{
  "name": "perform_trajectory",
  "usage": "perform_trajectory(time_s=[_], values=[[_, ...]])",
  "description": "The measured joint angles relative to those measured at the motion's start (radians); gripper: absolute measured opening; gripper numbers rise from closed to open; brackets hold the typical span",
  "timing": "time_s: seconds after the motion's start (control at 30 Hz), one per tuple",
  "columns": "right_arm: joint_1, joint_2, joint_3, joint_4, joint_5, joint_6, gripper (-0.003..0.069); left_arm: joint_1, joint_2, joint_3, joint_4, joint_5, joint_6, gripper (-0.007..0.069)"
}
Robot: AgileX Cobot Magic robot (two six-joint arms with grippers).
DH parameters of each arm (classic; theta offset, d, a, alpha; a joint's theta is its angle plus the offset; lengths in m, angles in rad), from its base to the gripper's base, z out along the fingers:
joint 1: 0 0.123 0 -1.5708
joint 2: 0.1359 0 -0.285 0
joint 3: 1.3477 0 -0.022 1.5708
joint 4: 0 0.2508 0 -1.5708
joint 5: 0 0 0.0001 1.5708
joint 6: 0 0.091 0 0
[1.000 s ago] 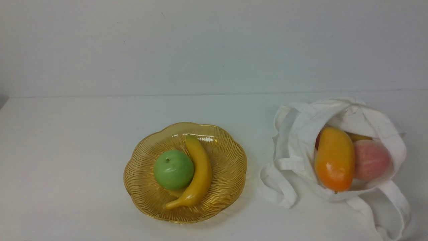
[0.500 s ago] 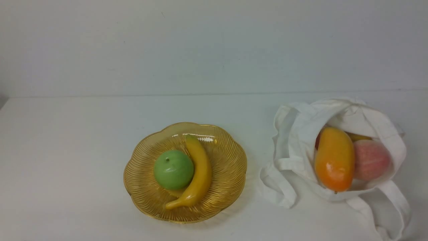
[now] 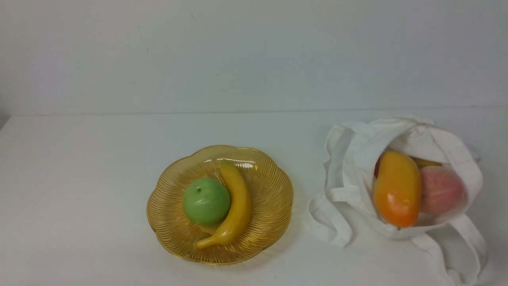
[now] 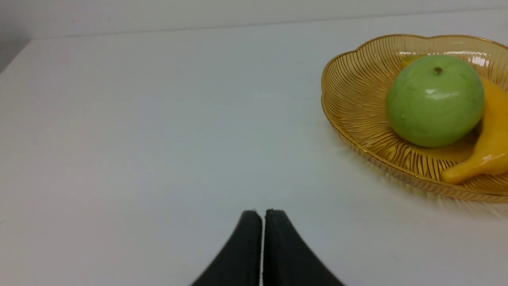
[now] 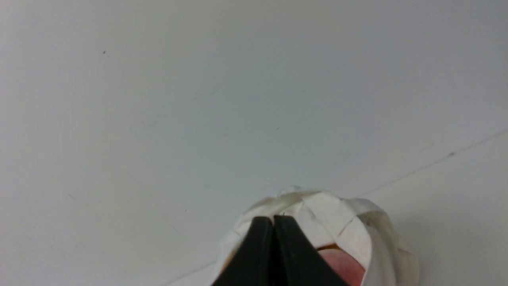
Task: Take the fruit out of the cloth bag on the white table and place them on a plate.
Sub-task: 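Reach into the bag and grasp a fruit with the right gripper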
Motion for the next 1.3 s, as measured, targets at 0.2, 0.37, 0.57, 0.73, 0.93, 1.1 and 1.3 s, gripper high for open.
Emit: perform_trajectory(time_s=[0.2, 0.37, 0.57, 0.73, 0.93, 1.1, 1.3], values=[[0.011, 0.003, -0.101, 0.054, -0.017, 0.027, -0.0014, 0.000, 0.000, 0.000, 0.000, 0.000, 0.000, -0.0008], [0.014, 0.169, -0.385, 0.011, 0.232, -0.028, -0.0014, 0.000, 0.000, 0.000, 0.000, 0.000, 0.000, -0.0008], [0.018, 0.651, -0.731, -0.017, 0.736, -0.213, -0.0014, 0.000, 0.000, 0.000, 0.000, 0.000, 0.000, -0.0008], [0.020, 0.935, -0.849, -0.002, 0.871, -0.279, 0.0000, 0.000, 0.000, 0.000, 0.000, 0.000, 0.000, -0.0008], [0.099, 1.115, -0.909, 0.005, 0.807, -0.315, 0.0058, 0.000, 0.000, 0.000, 0.000, 0.000, 0.000, -0.0008], [0.169, 1.219, -0.911, -0.059, 0.677, -0.309, 0.0220, 0.000, 0.000, 0.000, 0.000, 0.000, 0.000, -0.0008], [0.198, 1.337, -0.911, -0.068, 0.568, -0.300, 0.0489, 0.000, 0.000, 0.000, 0.000, 0.000, 0.000, -0.0008]])
